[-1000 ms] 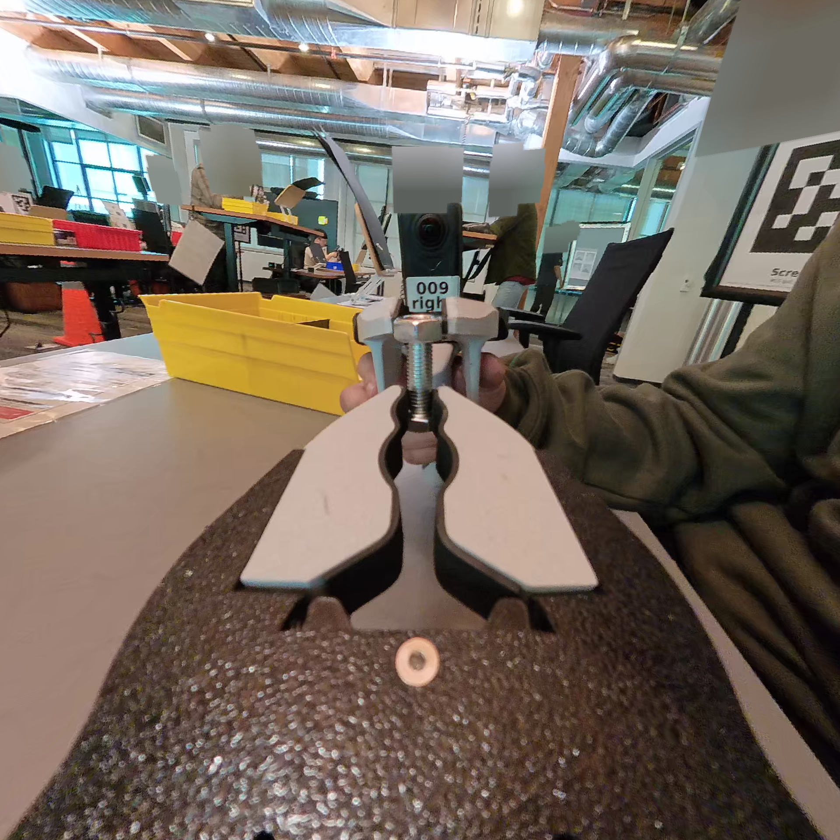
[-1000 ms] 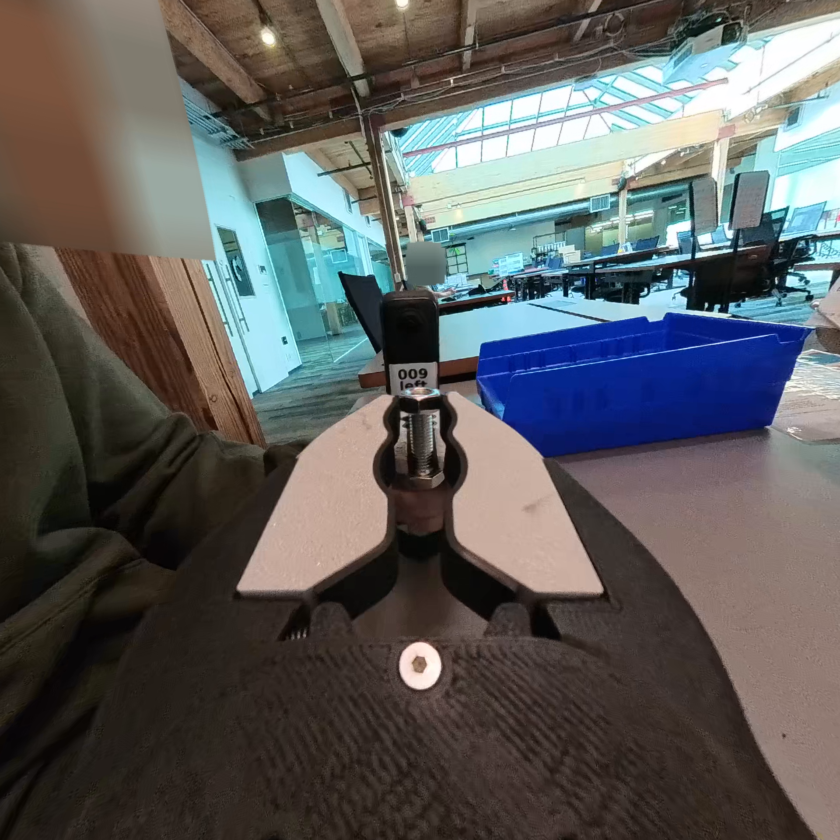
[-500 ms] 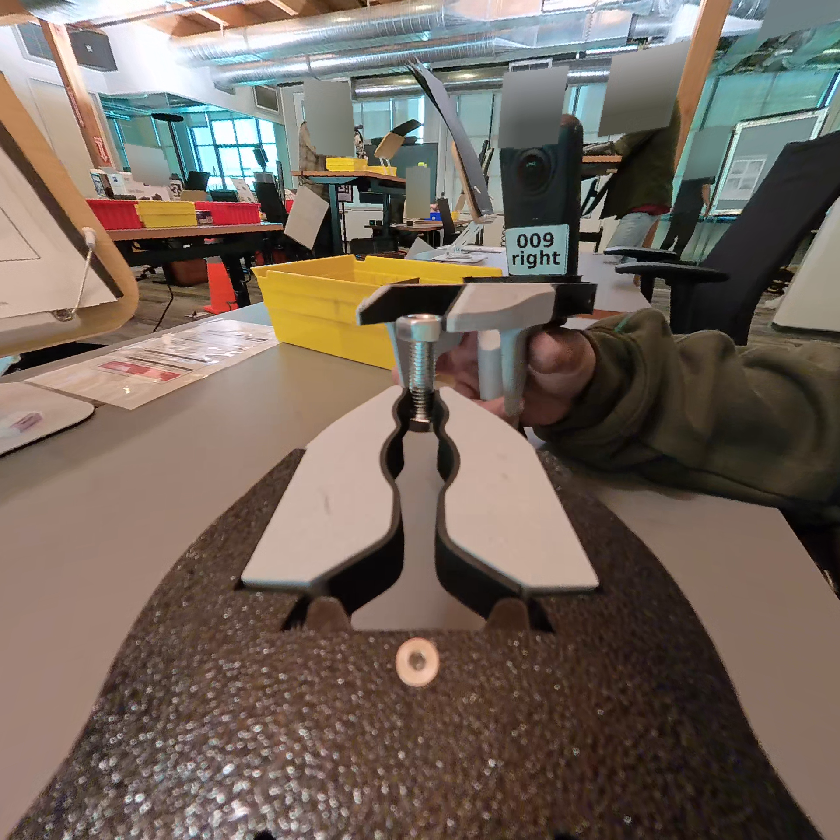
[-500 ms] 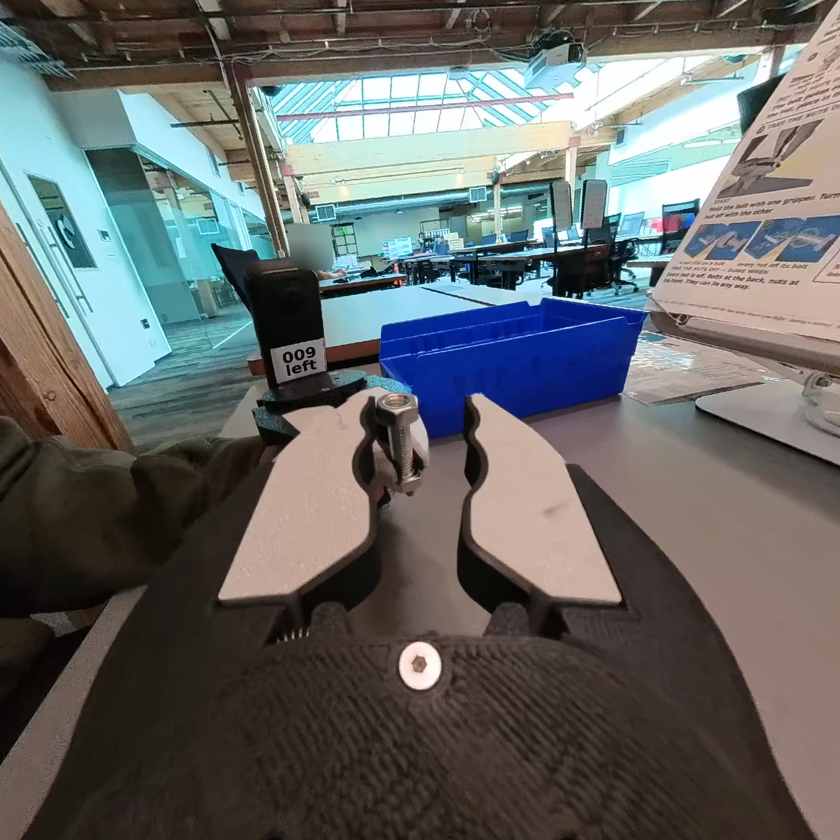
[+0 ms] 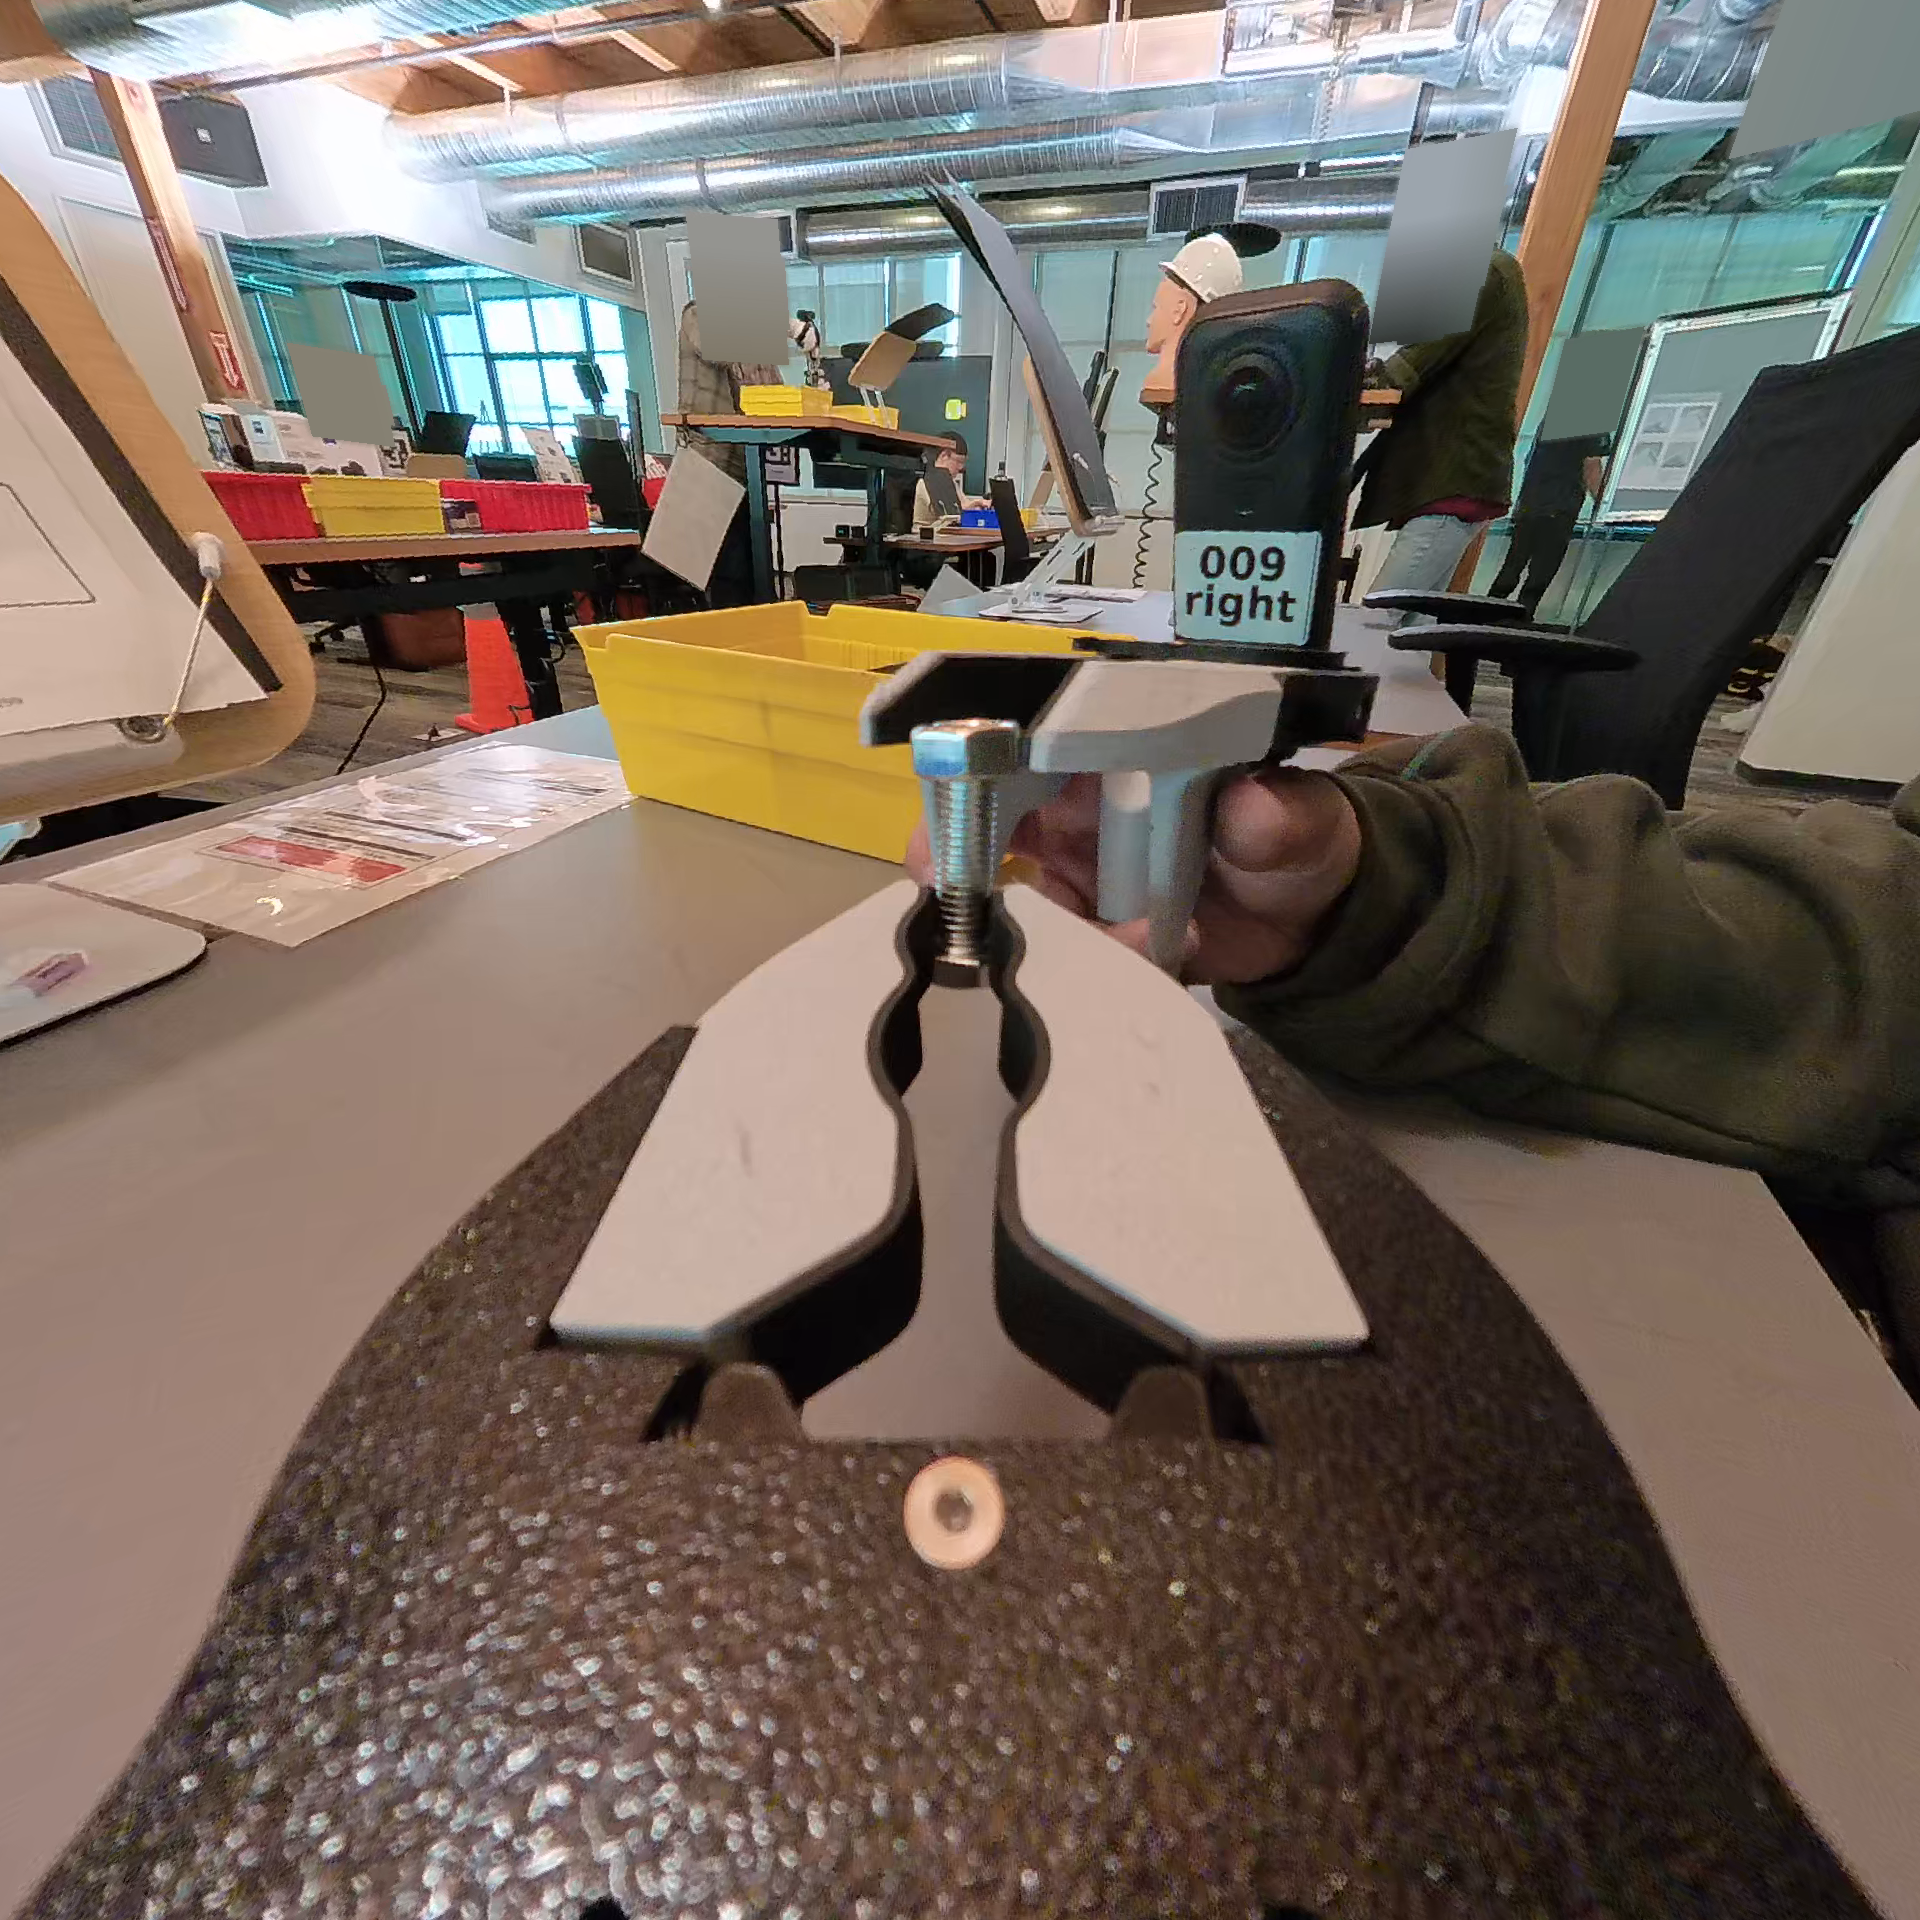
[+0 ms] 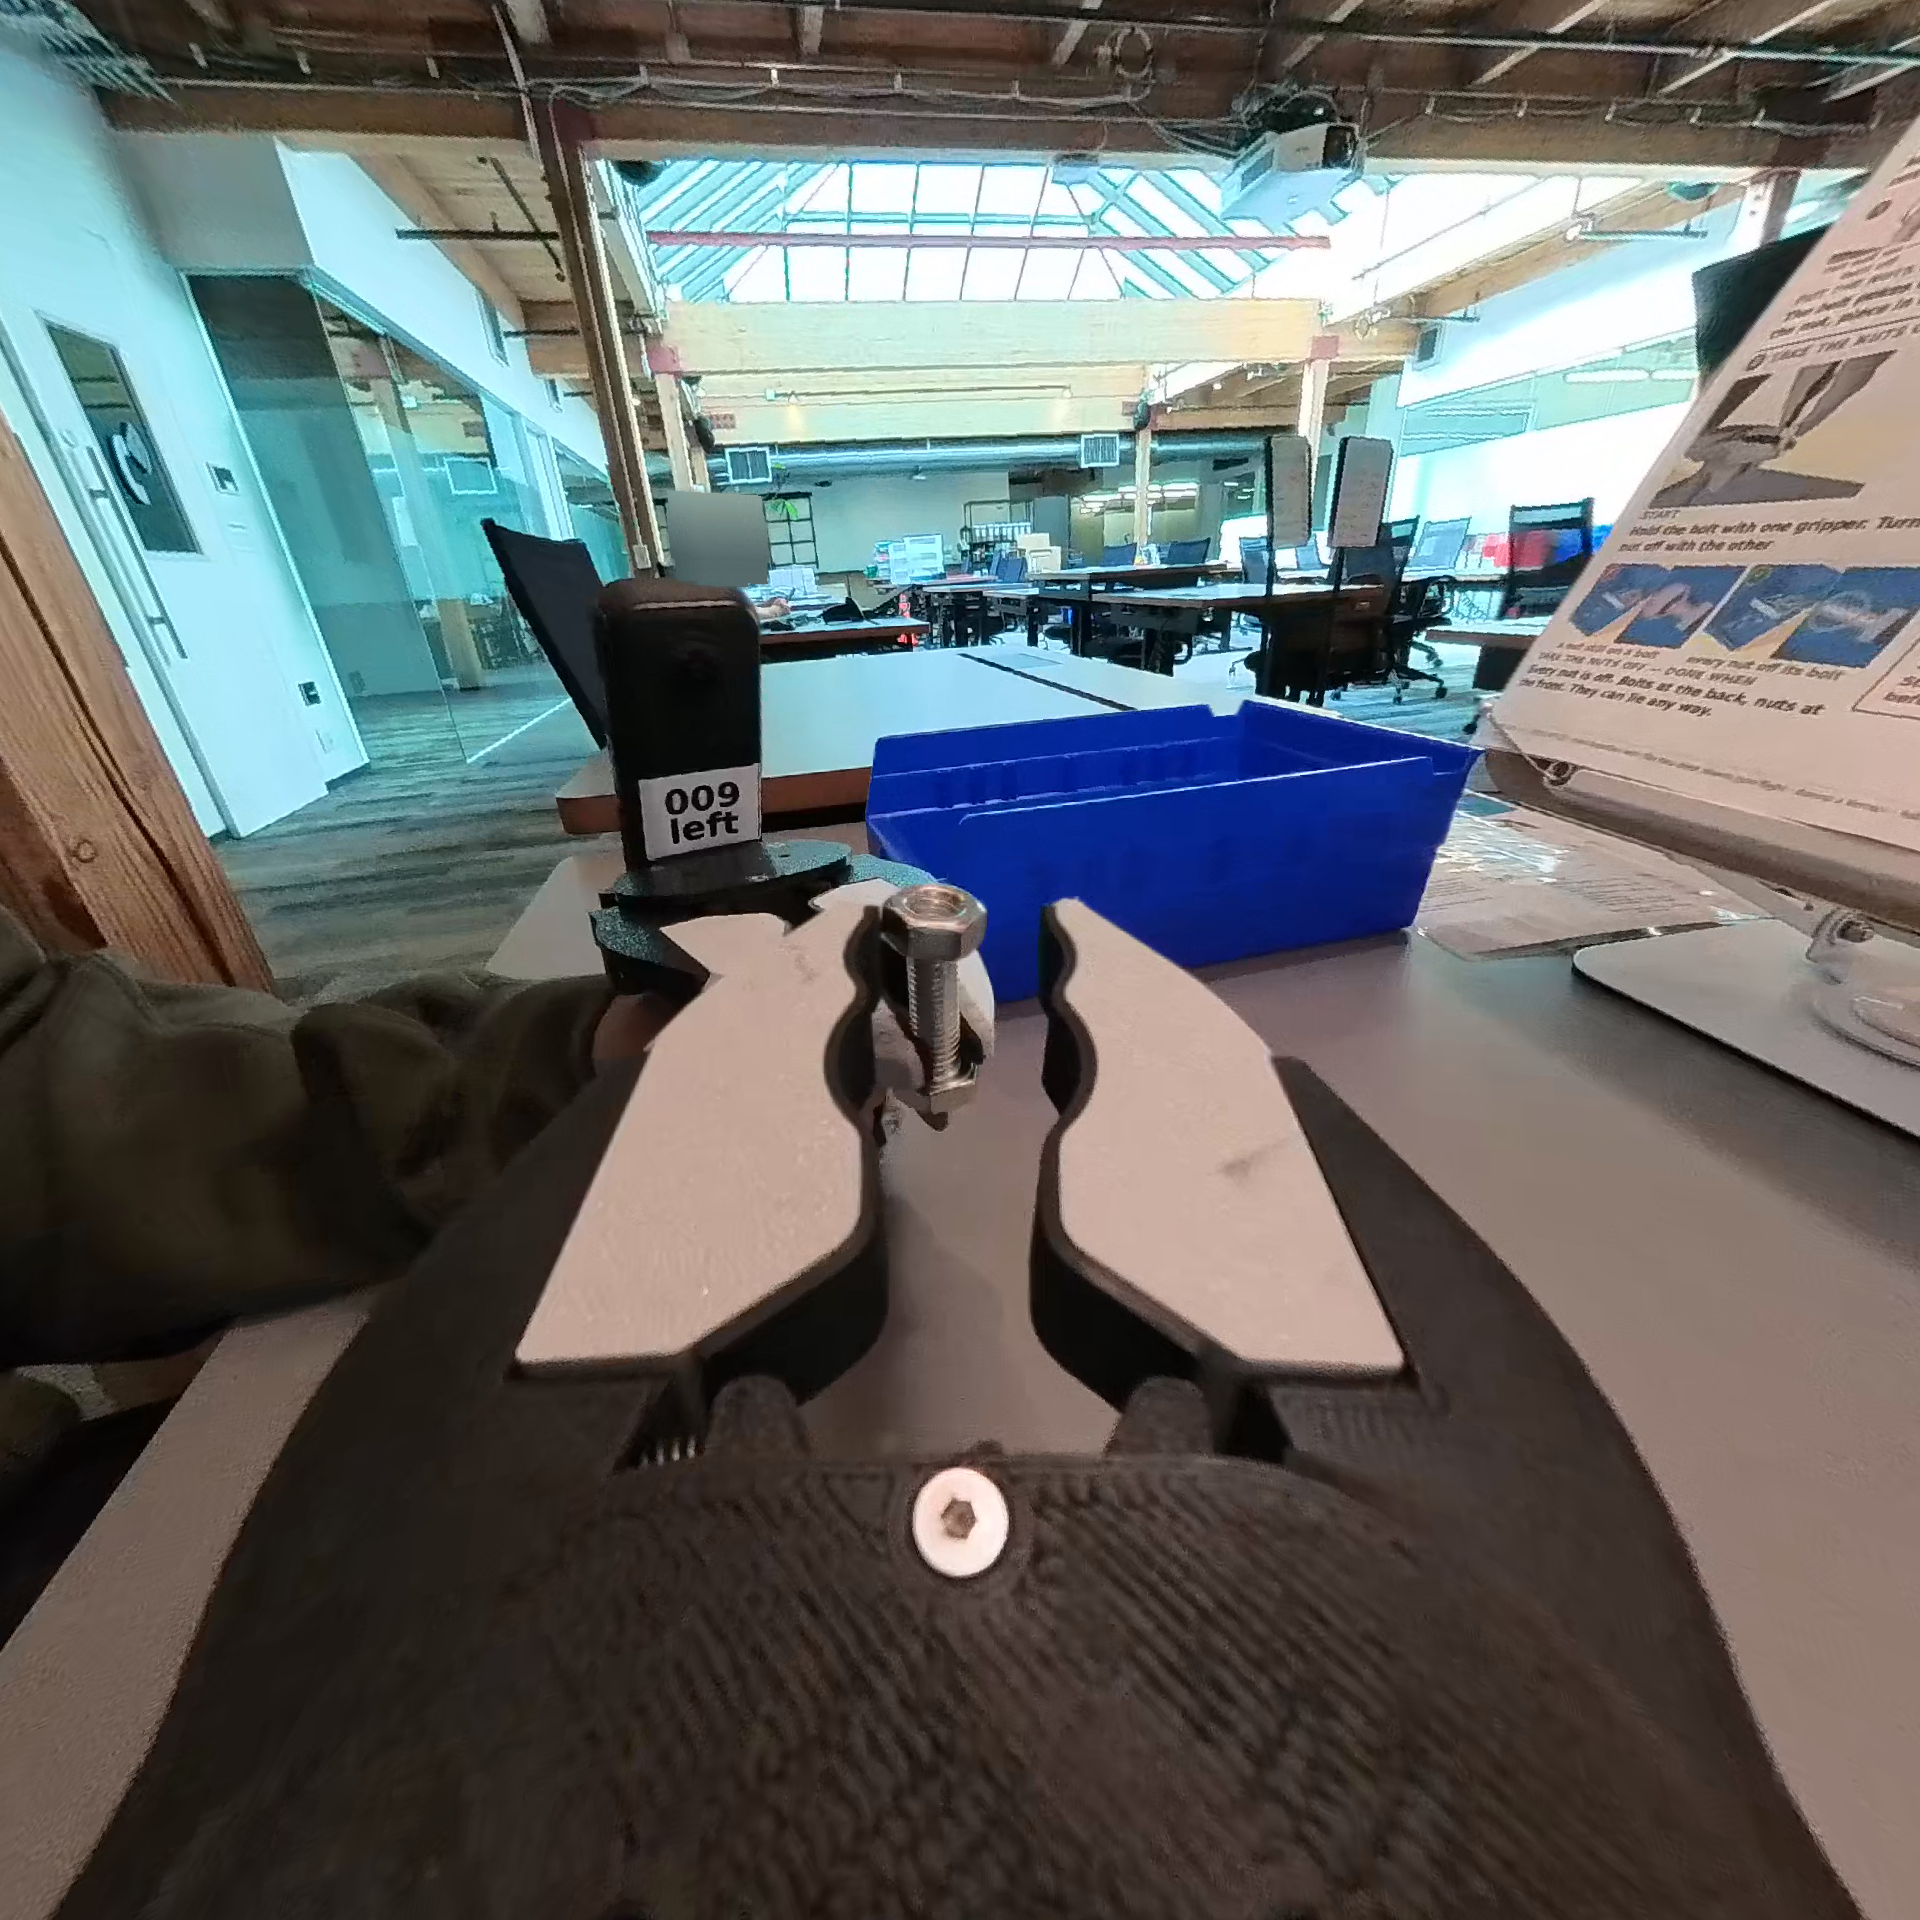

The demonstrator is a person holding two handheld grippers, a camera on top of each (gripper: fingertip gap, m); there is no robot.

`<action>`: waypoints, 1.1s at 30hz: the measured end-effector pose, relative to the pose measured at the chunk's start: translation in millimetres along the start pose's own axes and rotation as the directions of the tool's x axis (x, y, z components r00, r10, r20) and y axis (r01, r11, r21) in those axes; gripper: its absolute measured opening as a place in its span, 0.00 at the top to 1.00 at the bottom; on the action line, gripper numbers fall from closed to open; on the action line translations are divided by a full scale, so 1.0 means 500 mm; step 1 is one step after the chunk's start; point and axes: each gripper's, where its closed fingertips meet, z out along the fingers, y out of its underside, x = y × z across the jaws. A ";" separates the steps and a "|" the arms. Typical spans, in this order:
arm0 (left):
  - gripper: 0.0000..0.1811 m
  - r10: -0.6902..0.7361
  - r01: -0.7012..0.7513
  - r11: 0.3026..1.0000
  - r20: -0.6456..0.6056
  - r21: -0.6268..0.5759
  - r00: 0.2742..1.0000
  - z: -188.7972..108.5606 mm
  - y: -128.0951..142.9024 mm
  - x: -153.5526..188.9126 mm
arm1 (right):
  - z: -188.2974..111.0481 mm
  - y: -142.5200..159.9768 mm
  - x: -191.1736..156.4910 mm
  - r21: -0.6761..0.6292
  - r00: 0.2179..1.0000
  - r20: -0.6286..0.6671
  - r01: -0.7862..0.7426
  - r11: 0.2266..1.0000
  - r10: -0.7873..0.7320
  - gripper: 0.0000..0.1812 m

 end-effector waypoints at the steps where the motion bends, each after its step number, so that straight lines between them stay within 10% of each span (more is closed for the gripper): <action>1: 0.95 0.000 0.000 1.000 -0.002 -0.002 1.000 0.000 0.001 0.000 | 0.001 0.000 -0.002 0.002 1.000 0.005 0.000 1.000 0.000 0.86; 14: 0.95 -0.058 0.076 0.994 -0.216 0.079 0.975 -0.006 -0.024 0.055 | -0.012 -0.023 -0.055 0.031 0.952 0.269 -0.160 0.987 0.145 0.90; 28: 0.95 -0.051 0.060 0.997 -0.154 0.049 0.987 -0.005 -0.013 0.037 | -0.026 -0.015 -0.024 0.032 0.970 0.193 -0.154 0.988 0.145 1.00; 33: 0.95 -0.040 0.043 0.999 -0.136 0.015 0.990 0.002 -0.004 0.036 | -0.016 0.008 -0.025 -0.042 0.974 0.169 -0.149 0.988 0.154 0.83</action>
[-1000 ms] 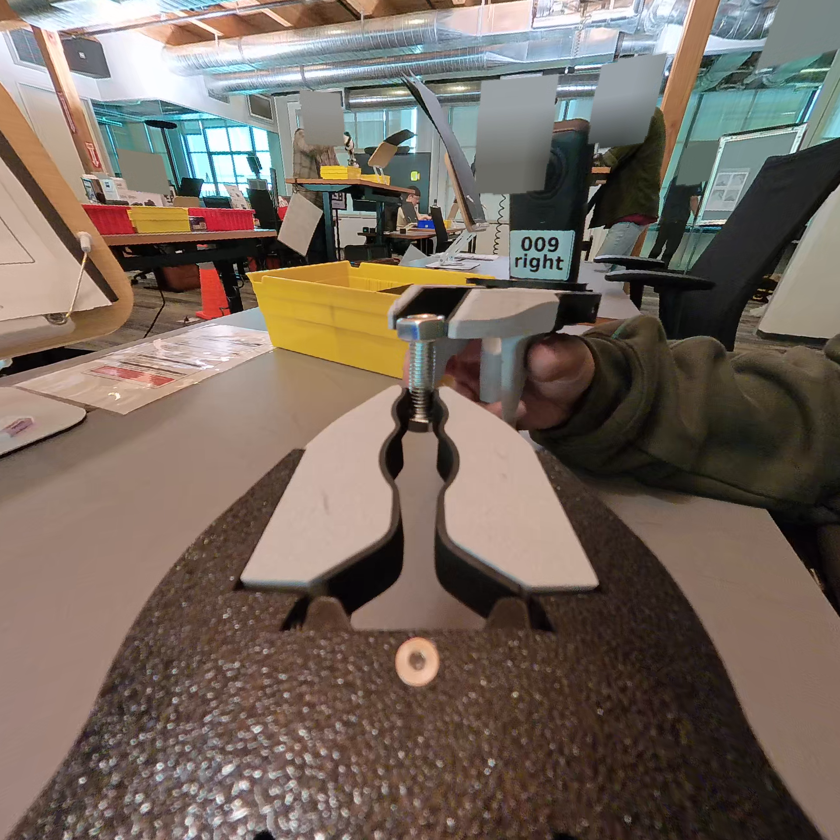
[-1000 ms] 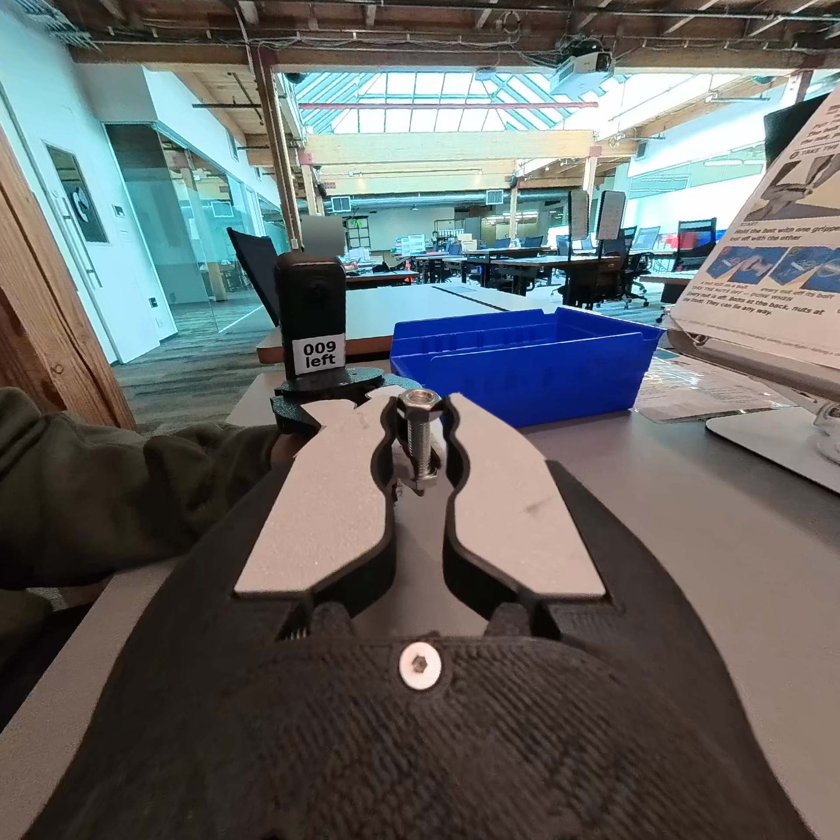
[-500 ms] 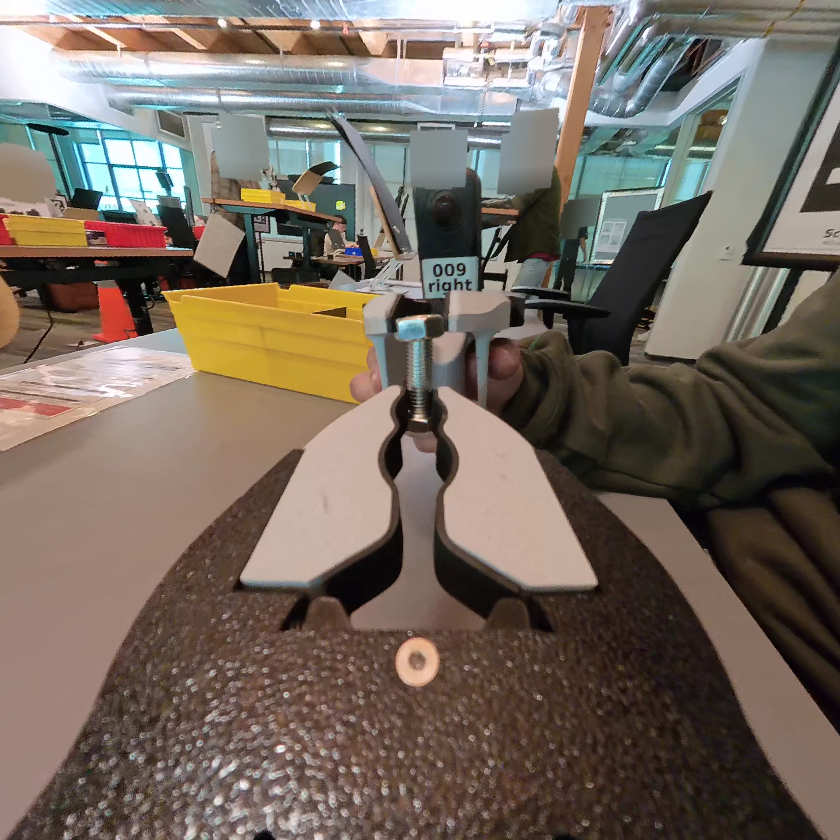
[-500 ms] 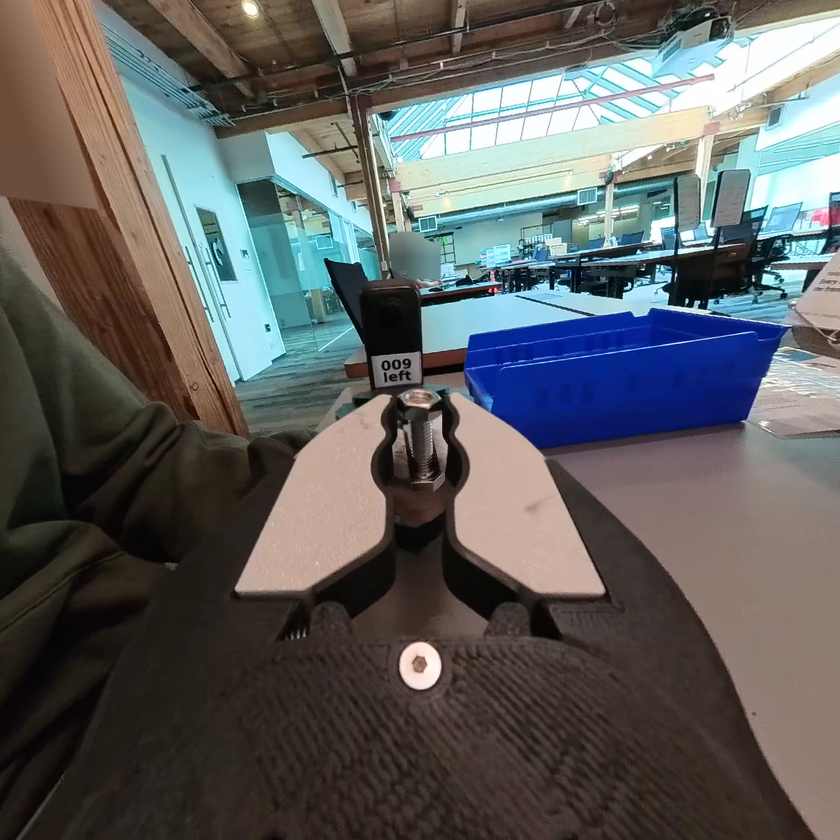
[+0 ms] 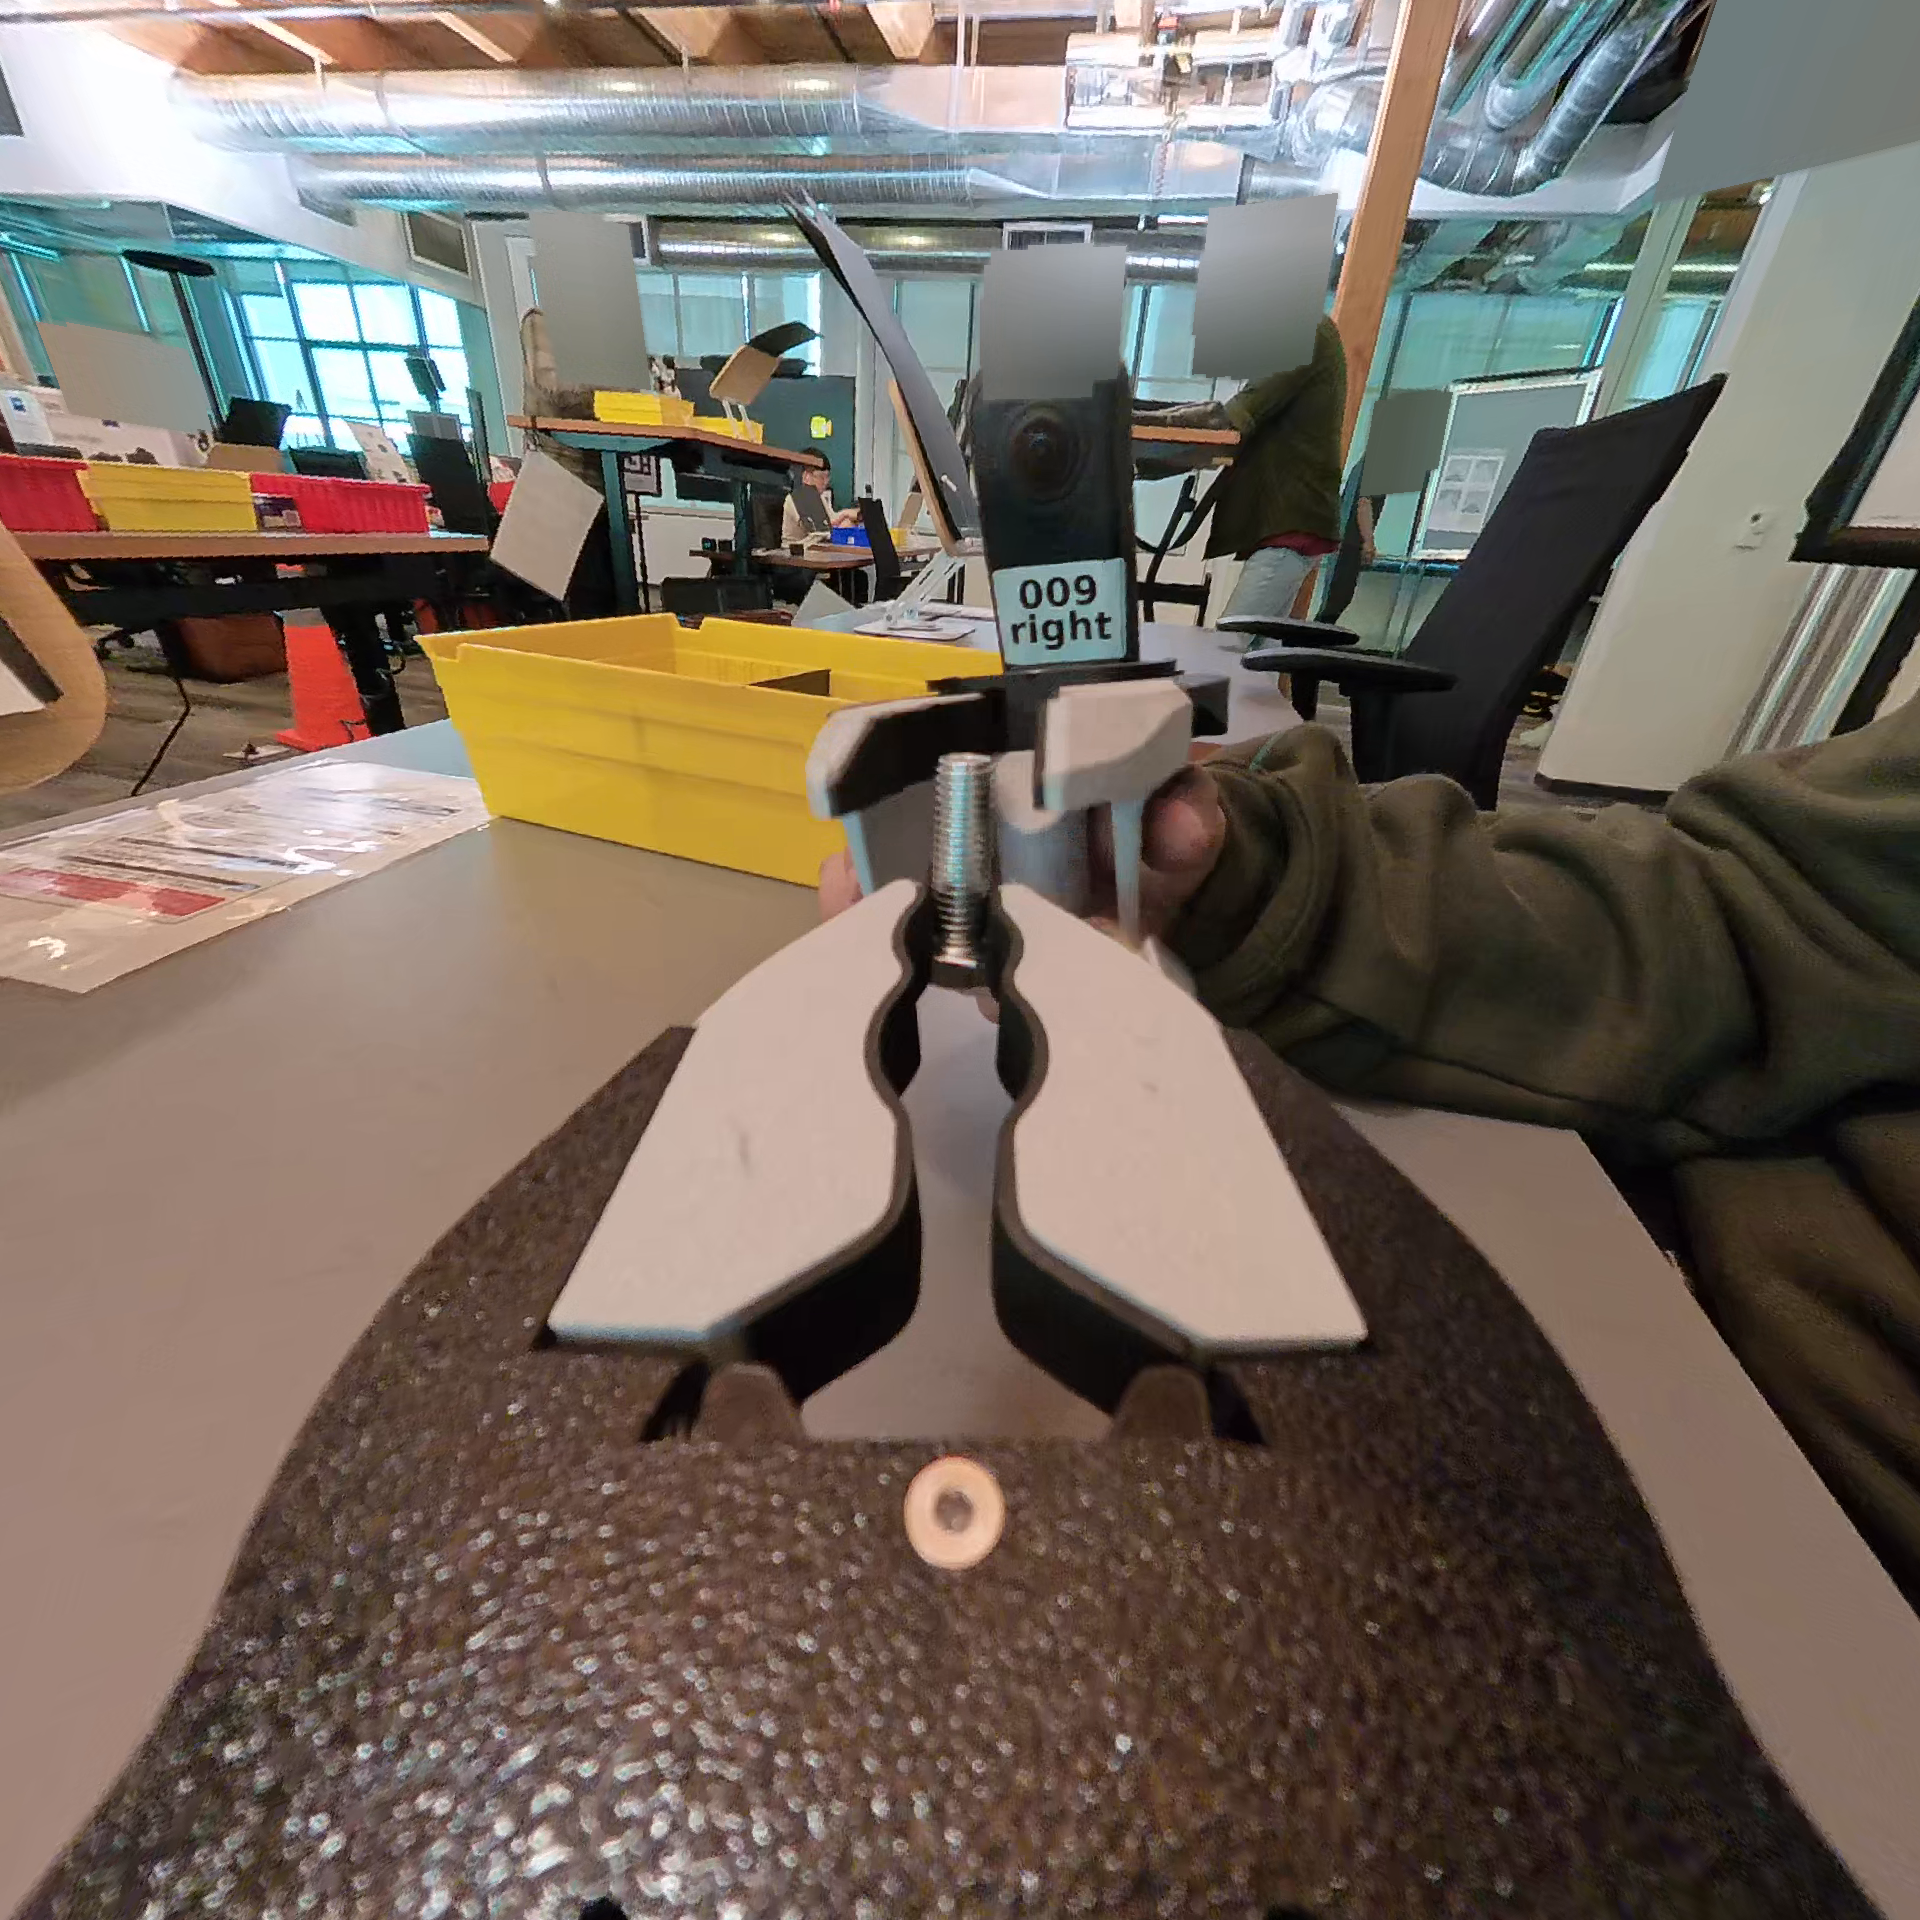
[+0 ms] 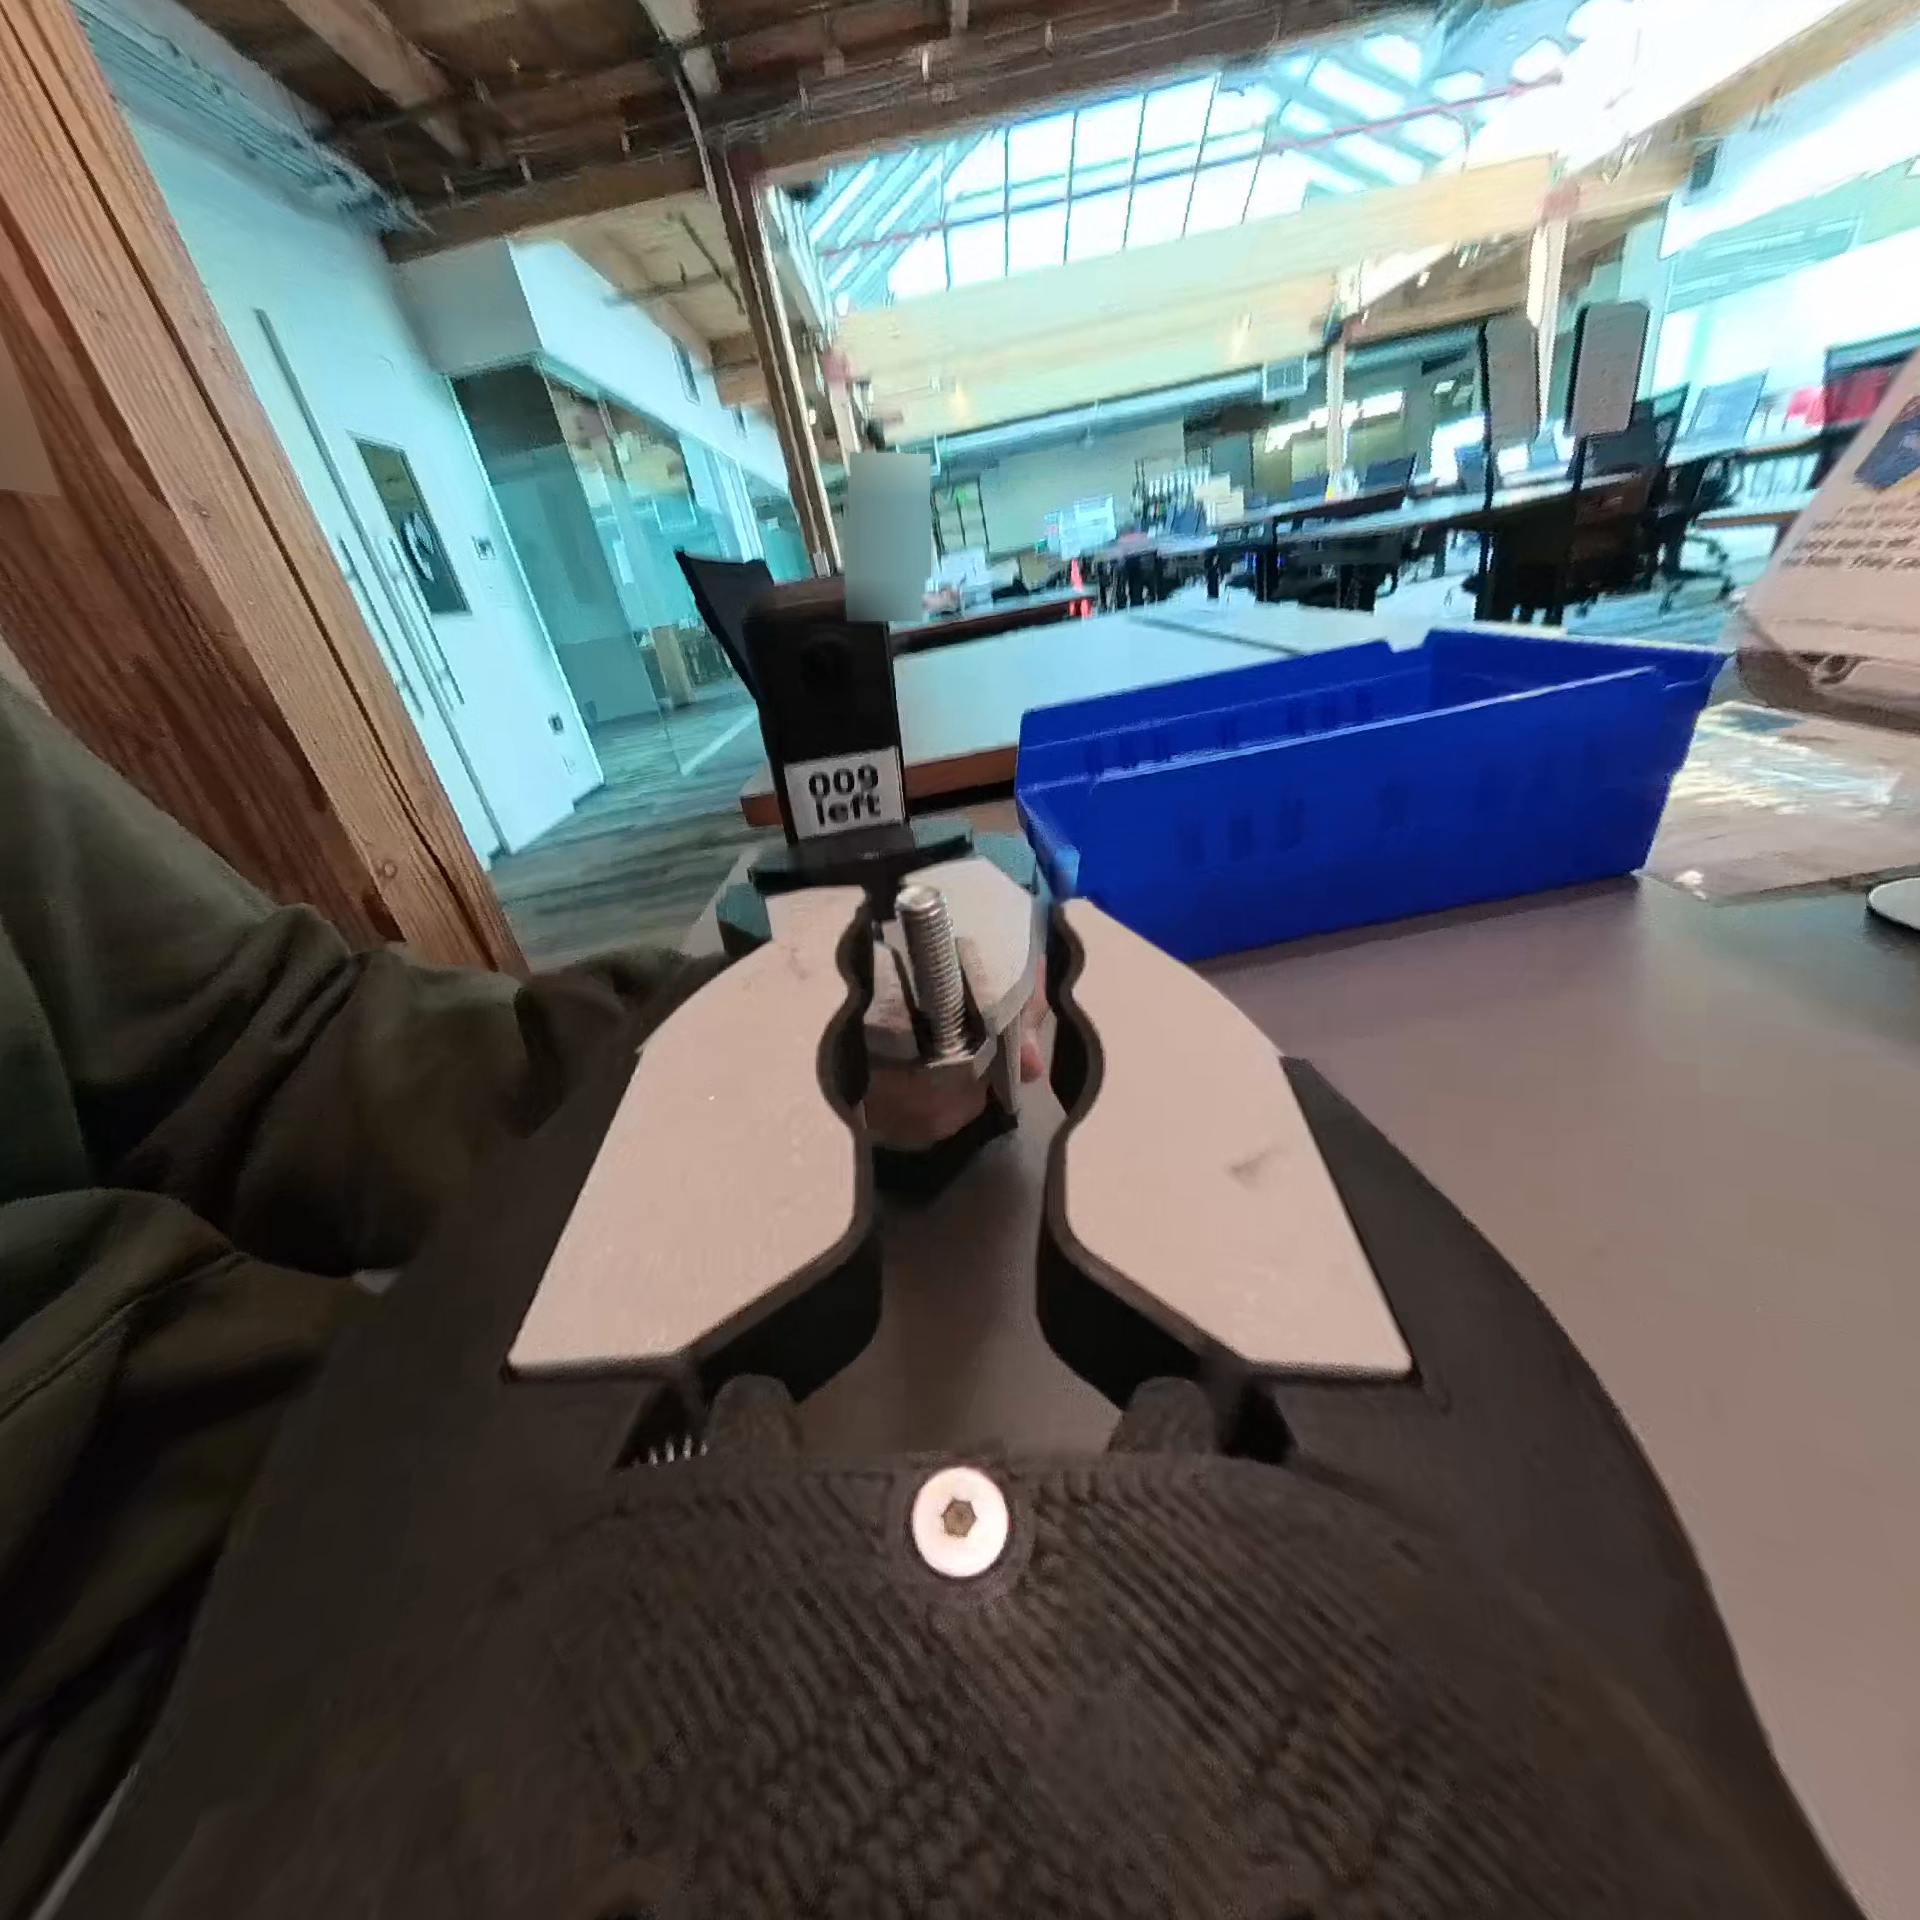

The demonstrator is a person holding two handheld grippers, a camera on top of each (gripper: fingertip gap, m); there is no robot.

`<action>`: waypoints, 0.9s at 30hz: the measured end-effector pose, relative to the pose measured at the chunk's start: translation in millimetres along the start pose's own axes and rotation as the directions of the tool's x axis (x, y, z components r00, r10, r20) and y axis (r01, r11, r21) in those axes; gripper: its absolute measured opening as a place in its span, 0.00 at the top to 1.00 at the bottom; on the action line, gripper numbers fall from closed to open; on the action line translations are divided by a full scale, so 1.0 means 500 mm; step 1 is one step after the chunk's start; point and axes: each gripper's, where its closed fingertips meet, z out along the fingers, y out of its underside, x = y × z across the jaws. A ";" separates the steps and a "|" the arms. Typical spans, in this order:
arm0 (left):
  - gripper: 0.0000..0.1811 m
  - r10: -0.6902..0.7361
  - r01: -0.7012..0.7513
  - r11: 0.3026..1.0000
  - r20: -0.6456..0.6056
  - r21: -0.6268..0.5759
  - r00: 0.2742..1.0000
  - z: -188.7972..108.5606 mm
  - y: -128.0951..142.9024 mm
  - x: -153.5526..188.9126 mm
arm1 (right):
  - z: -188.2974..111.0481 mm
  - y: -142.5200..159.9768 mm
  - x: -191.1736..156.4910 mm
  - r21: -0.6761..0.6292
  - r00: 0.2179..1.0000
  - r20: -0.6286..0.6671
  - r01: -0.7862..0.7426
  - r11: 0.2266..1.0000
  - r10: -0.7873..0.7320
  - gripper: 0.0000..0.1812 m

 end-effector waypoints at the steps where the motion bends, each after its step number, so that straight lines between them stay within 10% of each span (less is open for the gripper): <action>1: 0.95 0.006 -0.006 1.000 0.007 -0.004 1.000 0.001 0.001 -0.001 | 0.003 0.008 -0.003 -0.023 1.000 0.002 0.019 1.000 -0.018 0.83; 16: 0.95 0.040 -0.050 0.999 0.347 0.020 0.937 -0.035 -0.012 -0.096 | 0.007 0.135 0.025 -0.399 0.983 -0.041 0.147 0.905 -0.177 0.76; 27: 0.95 0.030 -0.045 0.998 0.324 0.037 0.945 -0.041 -0.015 -0.092 | -0.084 0.237 0.076 -0.769 0.936 -0.050 0.187 0.611 -0.349 0.77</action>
